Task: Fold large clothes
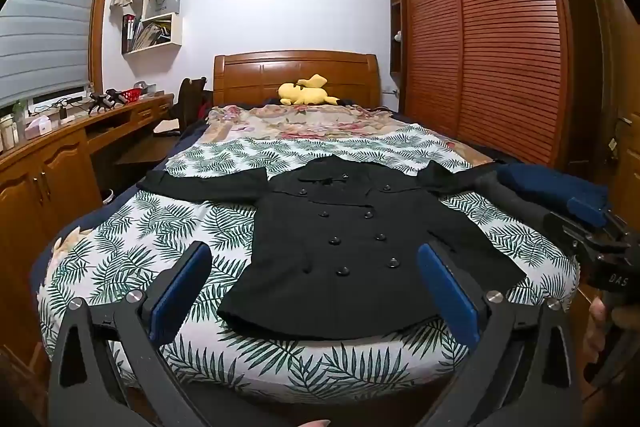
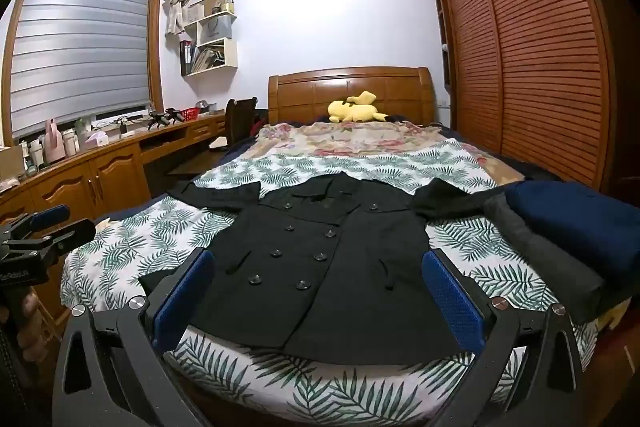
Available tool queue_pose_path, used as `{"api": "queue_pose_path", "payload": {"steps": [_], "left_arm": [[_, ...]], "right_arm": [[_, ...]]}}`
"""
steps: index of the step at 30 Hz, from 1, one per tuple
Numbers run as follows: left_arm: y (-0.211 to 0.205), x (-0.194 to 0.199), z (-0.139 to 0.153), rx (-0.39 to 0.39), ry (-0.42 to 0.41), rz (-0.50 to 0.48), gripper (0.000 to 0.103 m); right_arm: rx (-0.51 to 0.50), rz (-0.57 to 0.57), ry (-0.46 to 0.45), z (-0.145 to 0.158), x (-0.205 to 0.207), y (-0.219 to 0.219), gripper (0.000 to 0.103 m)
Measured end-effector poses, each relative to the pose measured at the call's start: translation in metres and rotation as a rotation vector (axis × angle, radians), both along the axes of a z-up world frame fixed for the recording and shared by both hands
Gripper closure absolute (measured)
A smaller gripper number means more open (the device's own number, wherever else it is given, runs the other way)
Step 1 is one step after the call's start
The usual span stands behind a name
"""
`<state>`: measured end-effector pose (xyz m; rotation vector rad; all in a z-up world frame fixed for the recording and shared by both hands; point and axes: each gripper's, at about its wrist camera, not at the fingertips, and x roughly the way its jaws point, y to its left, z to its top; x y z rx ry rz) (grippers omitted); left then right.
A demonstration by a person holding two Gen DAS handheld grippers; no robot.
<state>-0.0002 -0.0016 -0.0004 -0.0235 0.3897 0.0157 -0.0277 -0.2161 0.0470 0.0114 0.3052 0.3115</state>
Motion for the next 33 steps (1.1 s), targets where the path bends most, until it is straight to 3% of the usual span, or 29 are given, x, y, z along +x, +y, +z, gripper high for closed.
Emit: {"api": "queue_pose_path", "payload": {"steps": [33], "left_arm": [[-0.008, -0.011, 0.010, 0.002, -0.034, -0.012, 0.000]], "right_arm": [[-0.007, 0.003, -0.022, -0.002, -0.002, 0.001, 0.000]]}}
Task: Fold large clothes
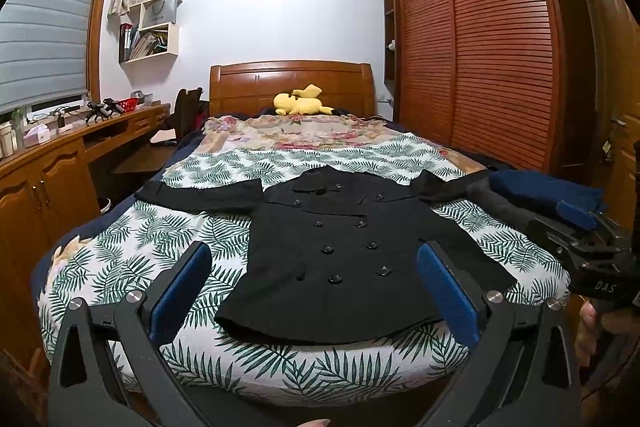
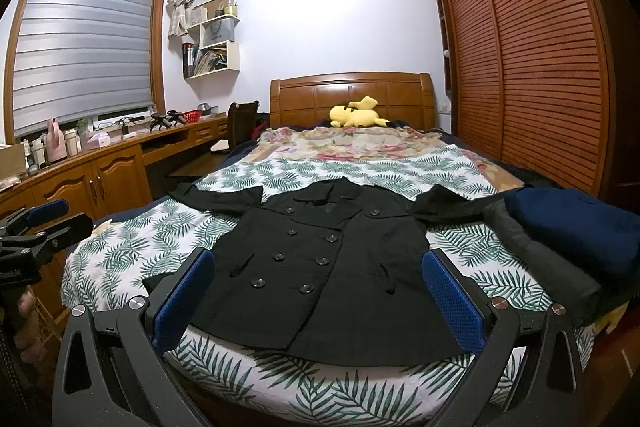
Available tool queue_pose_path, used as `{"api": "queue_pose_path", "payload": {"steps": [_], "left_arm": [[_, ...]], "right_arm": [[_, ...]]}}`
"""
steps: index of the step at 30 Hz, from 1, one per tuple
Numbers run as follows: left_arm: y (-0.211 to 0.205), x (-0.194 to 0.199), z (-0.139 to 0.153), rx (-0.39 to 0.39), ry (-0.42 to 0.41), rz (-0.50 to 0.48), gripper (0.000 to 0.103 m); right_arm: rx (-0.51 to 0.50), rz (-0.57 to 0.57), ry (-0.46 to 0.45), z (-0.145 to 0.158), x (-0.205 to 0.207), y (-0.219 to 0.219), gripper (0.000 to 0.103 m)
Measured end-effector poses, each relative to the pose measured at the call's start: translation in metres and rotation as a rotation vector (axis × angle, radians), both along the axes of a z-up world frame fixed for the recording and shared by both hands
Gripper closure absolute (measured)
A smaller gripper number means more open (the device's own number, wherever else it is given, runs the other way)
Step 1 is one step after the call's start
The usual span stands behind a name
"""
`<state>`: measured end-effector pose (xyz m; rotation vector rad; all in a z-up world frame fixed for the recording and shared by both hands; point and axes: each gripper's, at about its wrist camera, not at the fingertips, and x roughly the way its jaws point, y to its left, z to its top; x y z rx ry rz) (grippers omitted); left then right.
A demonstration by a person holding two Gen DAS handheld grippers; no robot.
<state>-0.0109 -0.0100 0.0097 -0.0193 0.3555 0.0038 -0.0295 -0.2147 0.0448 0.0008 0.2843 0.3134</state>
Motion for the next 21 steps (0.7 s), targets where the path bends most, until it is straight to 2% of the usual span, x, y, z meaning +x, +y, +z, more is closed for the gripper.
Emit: {"api": "queue_pose_path", "payload": {"steps": [21], "left_arm": [[0.0019, 0.0000, -0.0010, 0.000, 0.002, -0.002, 0.000]], "right_arm": [[0.005, 0.002, 0.000, 0.0000, 0.0005, -0.0001, 0.000]]}}
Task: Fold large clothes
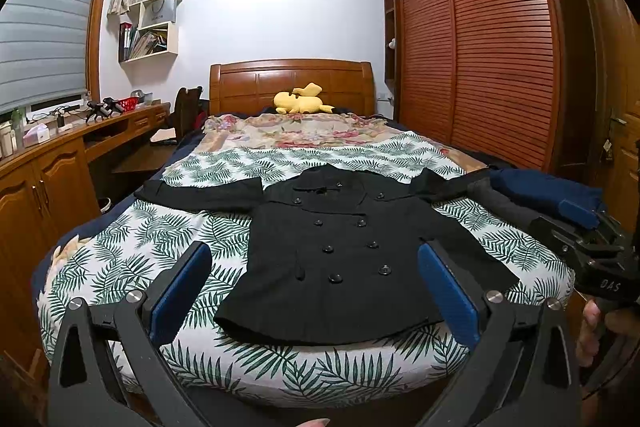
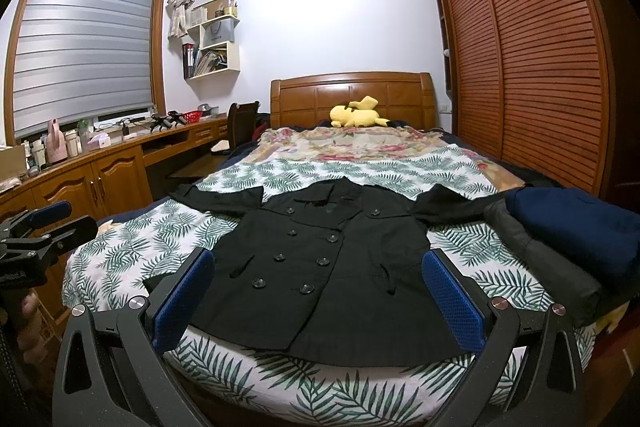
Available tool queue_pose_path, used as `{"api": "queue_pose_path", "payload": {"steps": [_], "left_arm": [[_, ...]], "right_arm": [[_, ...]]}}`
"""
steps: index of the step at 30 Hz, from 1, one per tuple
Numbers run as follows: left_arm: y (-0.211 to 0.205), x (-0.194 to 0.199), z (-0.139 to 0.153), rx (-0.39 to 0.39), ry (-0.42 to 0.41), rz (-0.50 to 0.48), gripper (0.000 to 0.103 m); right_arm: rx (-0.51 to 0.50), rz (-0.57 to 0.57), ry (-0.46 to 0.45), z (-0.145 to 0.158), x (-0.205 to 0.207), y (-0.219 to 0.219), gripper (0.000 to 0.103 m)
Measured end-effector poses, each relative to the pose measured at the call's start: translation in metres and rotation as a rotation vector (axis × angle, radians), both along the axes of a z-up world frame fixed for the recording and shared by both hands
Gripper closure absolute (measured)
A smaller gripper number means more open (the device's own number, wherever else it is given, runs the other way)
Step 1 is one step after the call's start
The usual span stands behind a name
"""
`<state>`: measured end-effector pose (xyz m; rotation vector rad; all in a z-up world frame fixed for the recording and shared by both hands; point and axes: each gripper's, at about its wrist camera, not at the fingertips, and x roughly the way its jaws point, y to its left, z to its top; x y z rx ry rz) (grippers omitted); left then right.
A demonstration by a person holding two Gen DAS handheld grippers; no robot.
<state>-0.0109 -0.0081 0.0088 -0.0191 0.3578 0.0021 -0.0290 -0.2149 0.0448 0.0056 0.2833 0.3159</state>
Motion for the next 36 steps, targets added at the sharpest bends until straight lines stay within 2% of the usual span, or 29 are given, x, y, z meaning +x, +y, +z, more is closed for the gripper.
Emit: {"api": "queue_pose_path", "payload": {"steps": [20, 36], "left_arm": [[0.003, 0.006, -0.010, -0.006, 0.017, 0.001, 0.000], [0.019, 0.041, -0.043, -0.008, 0.101, 0.017, 0.000]], "right_arm": [[-0.019, -0.004, 0.012, -0.002, 0.001, 0.002, 0.000], [-0.019, 0.039, 0.048, -0.007, 0.044, 0.012, 0.000]]}}
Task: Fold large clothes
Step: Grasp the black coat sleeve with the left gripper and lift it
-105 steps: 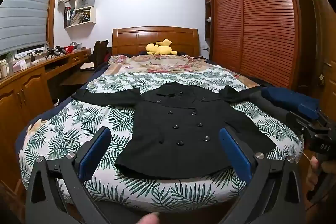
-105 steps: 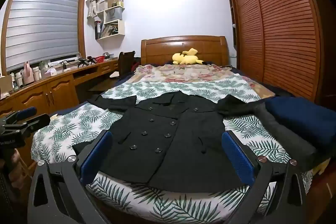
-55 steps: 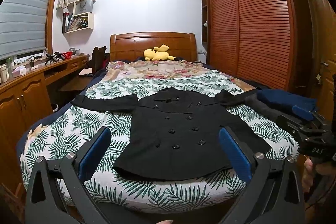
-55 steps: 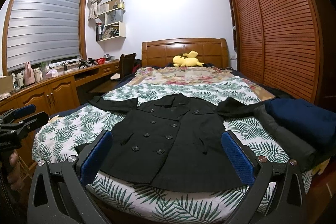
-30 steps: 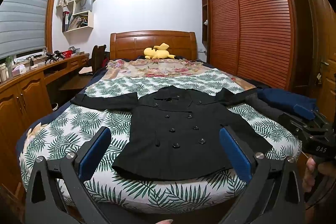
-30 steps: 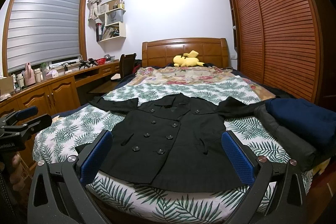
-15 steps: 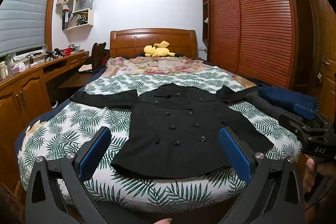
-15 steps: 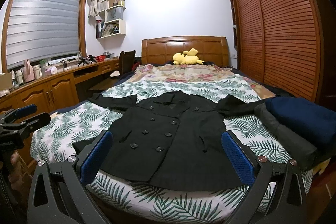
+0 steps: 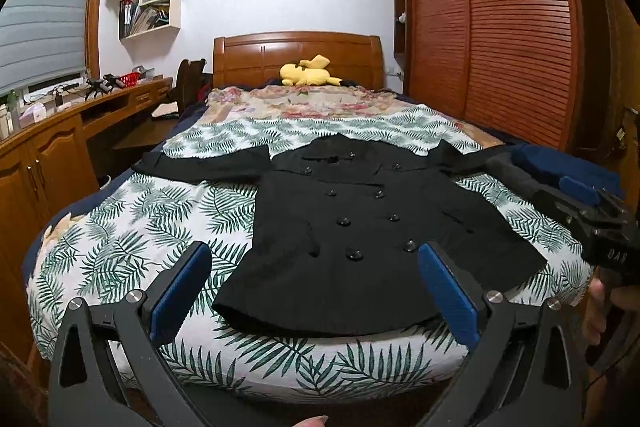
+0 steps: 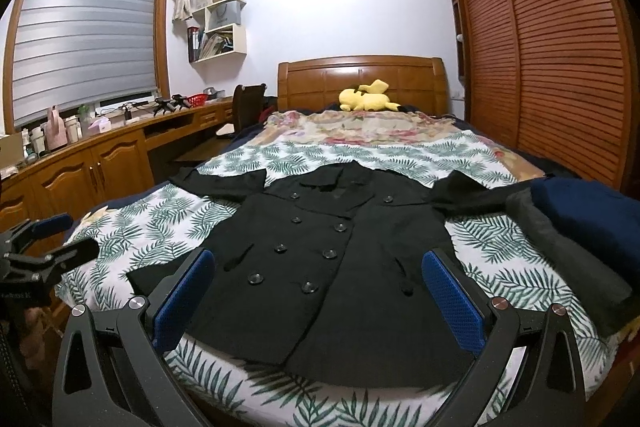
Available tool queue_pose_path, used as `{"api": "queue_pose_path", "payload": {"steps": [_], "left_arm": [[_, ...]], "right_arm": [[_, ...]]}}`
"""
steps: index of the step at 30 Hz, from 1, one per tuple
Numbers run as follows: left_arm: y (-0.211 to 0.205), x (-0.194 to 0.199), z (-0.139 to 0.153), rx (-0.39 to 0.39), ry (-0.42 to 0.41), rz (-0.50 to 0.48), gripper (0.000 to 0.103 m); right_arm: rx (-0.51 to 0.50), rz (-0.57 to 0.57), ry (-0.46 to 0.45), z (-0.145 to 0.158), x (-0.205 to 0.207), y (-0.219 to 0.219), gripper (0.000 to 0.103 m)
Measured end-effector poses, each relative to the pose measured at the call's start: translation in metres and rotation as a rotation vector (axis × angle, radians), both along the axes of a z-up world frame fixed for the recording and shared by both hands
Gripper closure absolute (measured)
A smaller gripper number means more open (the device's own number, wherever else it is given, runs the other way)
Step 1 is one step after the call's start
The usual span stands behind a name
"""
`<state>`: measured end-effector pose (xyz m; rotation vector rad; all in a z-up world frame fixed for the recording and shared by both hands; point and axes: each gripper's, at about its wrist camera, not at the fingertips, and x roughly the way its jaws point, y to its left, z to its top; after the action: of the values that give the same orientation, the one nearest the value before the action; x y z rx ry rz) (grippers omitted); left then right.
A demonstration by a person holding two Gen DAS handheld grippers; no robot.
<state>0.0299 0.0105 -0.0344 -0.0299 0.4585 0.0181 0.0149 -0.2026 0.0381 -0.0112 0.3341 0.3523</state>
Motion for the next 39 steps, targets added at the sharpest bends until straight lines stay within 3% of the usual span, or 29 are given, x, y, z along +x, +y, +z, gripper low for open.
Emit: {"api": "queue_pose_path", "payload": {"steps": [14, 20, 30, 35, 39], "left_arm": [[0.022, 0.032, -0.021, -0.011, 0.055, 0.033, 0.000], [0.032, 0.053, -0.031, 0.018, 0.079, 0.090, 0.000], [0.062, 0.095, -0.054, 0.042, 0.121, 0.190, 0.000], [0.092, 0.129, -0.063, 0.015, 0.190, 0.196, 0.000], [0.122, 0.167, -0.067, -0.063, 0.219, 0.140, 0.000]], "right_arm": [[-0.019, 0.089, -0.020, -0.009, 0.053, 0.022, 0.000], [-0.012, 0.145, -0.003, -0.017, 0.103, 0.032, 0.000], [-0.023, 0.238, 0.077, -0.039, 0.187, 0.046, 0.000], [-0.075, 0.255, 0.163, -0.067, 0.213, 0.044, 0.000], [-0.063, 0.266, 0.214, -0.078, 0.223, 0.029, 0.000]]}}
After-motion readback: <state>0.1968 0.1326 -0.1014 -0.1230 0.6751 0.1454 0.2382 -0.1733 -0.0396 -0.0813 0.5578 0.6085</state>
